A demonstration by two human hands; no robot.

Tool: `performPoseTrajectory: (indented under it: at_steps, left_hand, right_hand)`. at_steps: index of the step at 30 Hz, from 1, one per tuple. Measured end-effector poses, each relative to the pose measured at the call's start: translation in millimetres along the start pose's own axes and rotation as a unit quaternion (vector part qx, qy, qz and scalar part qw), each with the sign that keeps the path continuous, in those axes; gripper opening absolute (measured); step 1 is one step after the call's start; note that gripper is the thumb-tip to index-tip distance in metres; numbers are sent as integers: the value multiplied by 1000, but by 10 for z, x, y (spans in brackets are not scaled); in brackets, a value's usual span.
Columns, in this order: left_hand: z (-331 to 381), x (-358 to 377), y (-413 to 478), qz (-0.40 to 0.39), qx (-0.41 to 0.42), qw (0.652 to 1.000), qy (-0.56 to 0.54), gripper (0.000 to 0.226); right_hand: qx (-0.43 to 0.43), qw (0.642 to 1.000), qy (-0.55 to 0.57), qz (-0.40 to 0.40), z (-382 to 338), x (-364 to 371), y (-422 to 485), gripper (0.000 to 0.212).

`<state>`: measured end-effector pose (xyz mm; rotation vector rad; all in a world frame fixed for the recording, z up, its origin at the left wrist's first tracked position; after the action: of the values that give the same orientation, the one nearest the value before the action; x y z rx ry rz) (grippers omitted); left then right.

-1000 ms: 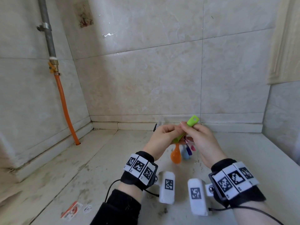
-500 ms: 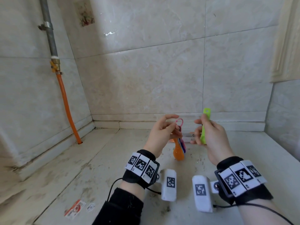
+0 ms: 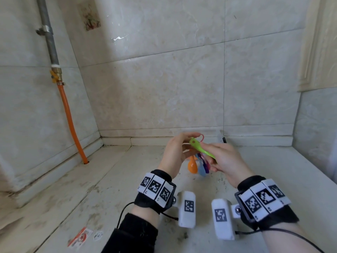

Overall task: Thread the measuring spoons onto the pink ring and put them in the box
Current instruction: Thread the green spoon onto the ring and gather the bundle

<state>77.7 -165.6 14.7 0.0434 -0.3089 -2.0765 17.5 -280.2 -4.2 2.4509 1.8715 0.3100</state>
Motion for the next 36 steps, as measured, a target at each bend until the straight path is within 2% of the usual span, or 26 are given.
performPoseTrajectory:
  at_steps: [4,8,11,14,18,31,36]
  left_hand:
    - [-15,-11,0,-3,27,998,62,23]
    - [-2,-73,11,32,48,994,95,20]
    - [13,-76,12,28,53,994,90,19]
    - [18,-16,4,7,55,995,82,26]
    - [11,29,-1,-12,39,997,64,39]
    - [-21,-3,18,-20,49,992,112,46]
    - [-27,17,7,-26,52,990,125,50]
  right_hand:
    - [-20,1000,-7,16,5,-47,24,36]
    - [-38,998,32,39,-7,-91,39,12]
    - [-67,992,76,80,-47,-181,64,5]
    - [-83,989,78,96,-56,-210,76,10]
    - [-55,994,50,86,26,-191,83,17]
    - [-115,971,172,124,-101,-257,49,26]
    - [-115,972,165,123,-78,-252,42,21]
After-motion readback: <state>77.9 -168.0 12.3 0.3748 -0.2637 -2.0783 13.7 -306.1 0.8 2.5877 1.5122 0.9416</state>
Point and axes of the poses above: each hand's wrist, its own y-axis towards the middle knuckle, its own x-axis out of the palm, z = x × y, the point moved 7 cm from there along y, towards the middle knuckle, and after that the axes turned 6 degrees about y, right-handed, at the moved point
